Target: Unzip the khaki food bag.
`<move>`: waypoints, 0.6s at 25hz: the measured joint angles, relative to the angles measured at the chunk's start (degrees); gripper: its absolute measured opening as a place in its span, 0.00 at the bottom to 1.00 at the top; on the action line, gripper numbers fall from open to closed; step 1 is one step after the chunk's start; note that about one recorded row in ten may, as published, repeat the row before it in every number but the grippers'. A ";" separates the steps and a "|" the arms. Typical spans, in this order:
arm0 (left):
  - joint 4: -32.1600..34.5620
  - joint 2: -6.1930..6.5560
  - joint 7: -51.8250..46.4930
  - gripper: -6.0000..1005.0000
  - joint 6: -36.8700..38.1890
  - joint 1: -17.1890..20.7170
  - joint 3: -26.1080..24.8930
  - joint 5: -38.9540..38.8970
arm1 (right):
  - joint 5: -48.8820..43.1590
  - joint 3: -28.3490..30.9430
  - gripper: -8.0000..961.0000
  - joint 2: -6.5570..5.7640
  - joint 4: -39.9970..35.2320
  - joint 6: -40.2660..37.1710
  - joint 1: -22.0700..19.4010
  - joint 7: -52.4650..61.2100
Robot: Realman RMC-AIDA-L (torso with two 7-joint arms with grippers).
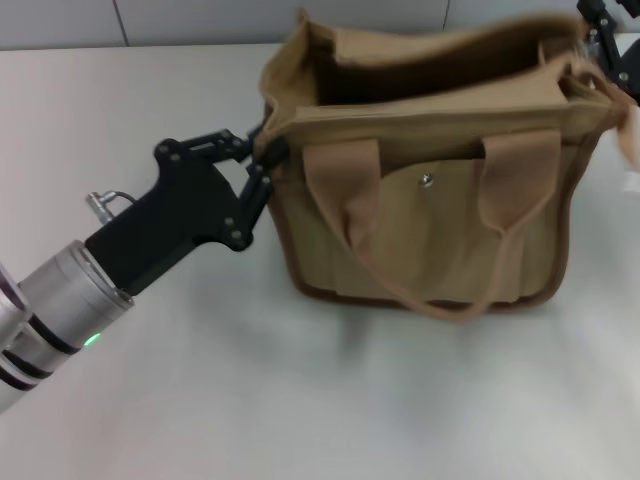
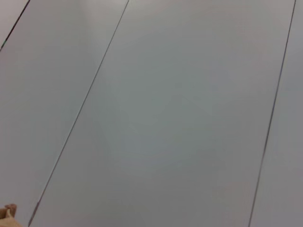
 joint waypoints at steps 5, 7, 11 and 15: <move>-2.10 0.00 3.43 0.14 0.24 2.13 -6.07 -0.02 | 1.30 0.19 0.20 0.05 1.09 -4.71 -4.88 -0.07; -2.38 0.00 4.58 0.17 1.15 3.31 -7.55 -0.02 | 2.41 0.24 0.27 0.06 1.62 -5.68 -6.02 -0.15; -2.11 0.00 4.73 0.26 3.43 5.50 -9.49 -0.03 | 6.56 0.28 0.43 0.05 3.60 -9.04 -10.85 -0.27; -1.98 0.13 4.48 0.39 4.60 6.53 -9.66 0.24 | 7.62 0.89 0.62 0.05 4.74 -10.83 -14.54 0.08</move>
